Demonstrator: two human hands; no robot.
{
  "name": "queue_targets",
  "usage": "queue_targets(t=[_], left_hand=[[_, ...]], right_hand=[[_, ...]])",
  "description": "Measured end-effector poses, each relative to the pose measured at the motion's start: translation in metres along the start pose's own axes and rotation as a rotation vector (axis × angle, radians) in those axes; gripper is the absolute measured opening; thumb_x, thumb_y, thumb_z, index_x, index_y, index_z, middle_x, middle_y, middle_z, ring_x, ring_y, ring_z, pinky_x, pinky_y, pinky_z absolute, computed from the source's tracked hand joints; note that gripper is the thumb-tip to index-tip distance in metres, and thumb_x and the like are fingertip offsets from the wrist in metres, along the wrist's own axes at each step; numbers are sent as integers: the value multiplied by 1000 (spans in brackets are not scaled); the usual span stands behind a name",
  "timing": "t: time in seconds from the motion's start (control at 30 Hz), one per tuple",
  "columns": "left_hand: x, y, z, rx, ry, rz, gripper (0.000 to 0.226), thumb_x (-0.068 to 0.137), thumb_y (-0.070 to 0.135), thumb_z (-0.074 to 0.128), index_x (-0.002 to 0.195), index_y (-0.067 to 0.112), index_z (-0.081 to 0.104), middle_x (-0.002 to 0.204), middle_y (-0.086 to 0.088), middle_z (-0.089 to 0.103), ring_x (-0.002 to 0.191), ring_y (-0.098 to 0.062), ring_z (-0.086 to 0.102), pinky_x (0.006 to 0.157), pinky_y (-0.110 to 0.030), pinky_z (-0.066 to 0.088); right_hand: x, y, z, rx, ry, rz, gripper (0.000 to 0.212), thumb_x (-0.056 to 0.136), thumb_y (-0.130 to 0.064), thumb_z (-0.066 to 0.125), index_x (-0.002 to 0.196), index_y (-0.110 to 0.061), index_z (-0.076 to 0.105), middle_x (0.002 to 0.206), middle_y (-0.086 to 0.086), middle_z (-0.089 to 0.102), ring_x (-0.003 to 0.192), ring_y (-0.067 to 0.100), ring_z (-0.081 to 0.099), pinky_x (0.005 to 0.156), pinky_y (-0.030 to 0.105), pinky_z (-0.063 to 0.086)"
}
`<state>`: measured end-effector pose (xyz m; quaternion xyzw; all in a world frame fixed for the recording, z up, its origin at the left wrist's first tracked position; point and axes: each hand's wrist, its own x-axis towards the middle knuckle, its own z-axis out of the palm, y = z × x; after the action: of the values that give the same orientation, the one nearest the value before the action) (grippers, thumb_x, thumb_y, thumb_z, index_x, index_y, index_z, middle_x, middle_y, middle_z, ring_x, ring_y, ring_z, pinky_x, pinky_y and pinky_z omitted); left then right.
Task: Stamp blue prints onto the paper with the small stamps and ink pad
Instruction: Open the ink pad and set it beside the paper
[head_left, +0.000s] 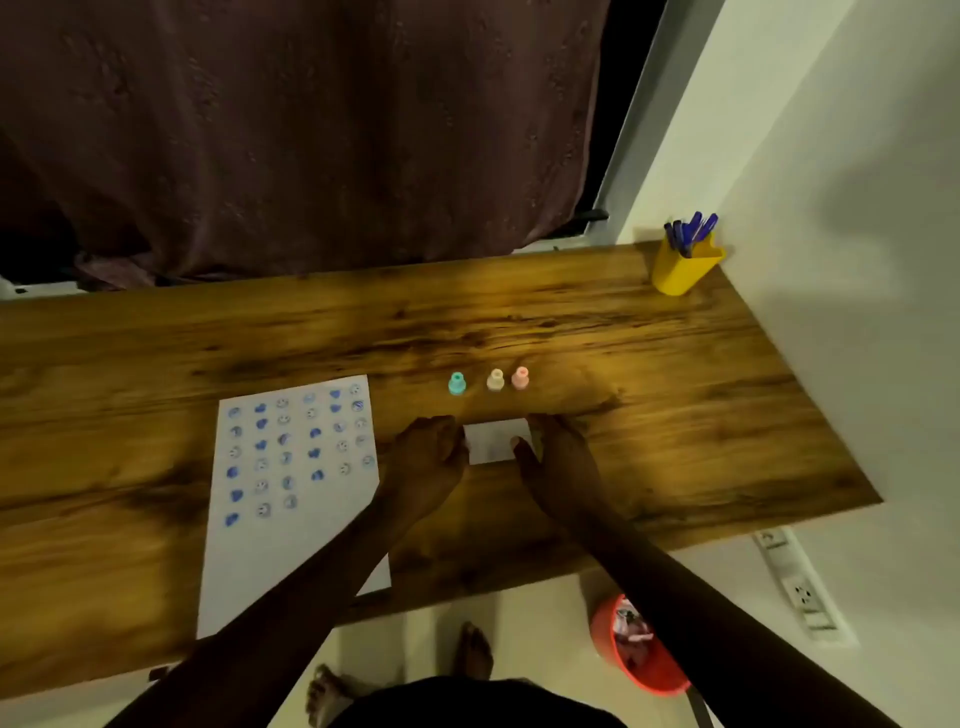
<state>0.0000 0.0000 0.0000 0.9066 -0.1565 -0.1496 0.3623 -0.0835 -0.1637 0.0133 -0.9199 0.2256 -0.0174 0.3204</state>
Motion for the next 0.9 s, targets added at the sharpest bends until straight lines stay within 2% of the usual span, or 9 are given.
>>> queue_targets(t=[0.13,0.33,0.63,0.73,0.83,0.9], left_hand=[[3,5,9,-64,-61,-101,29,99,26,66,126,15,68,129,-6,72,119,-25,68,92,-24,38],[8,6,19,-151,-112,-179,29,99,24,66,126,18,64,125,-1,70,116,-20,67,82,-20,43],[5,6,22,-242,-123,-239,45,98,16,65,142,19,56,142,-7,63,121,-24,66,98,-38,56],[5,5,15,-240,-92,-232,47,99,12,64,145,16,54,147,-8,60,130,-27,62,100,-34,51],[5,0,-2,-249,-48,-236,49,99,12,64,147,13,53,151,-11,58,138,-29,56,111,-38,48],[1,-3,-20,-267,-12,-232,51,99,13,64,148,14,51,152,-10,57,137,-29,57,109,-36,49]], right_hand=[[2,6,-3,44,-56,58,55,102,-32,57,152,-14,41,151,8,52,140,28,48,118,43,38],[0,8,0,94,-120,99,55,105,-33,52,154,-11,37,157,8,45,146,26,42,123,43,31],[-3,2,7,105,-84,137,55,104,-31,55,152,-8,39,157,10,45,146,26,42,123,36,28],[-3,-4,8,128,-101,131,53,102,-26,58,149,-5,43,153,13,49,142,29,46,120,43,35],[-3,-20,11,204,-58,123,51,99,-20,63,145,-6,48,147,13,55,135,30,53,113,47,44],[-3,-34,15,225,-31,101,48,100,-21,62,145,-9,50,146,10,56,134,28,54,112,46,46]])
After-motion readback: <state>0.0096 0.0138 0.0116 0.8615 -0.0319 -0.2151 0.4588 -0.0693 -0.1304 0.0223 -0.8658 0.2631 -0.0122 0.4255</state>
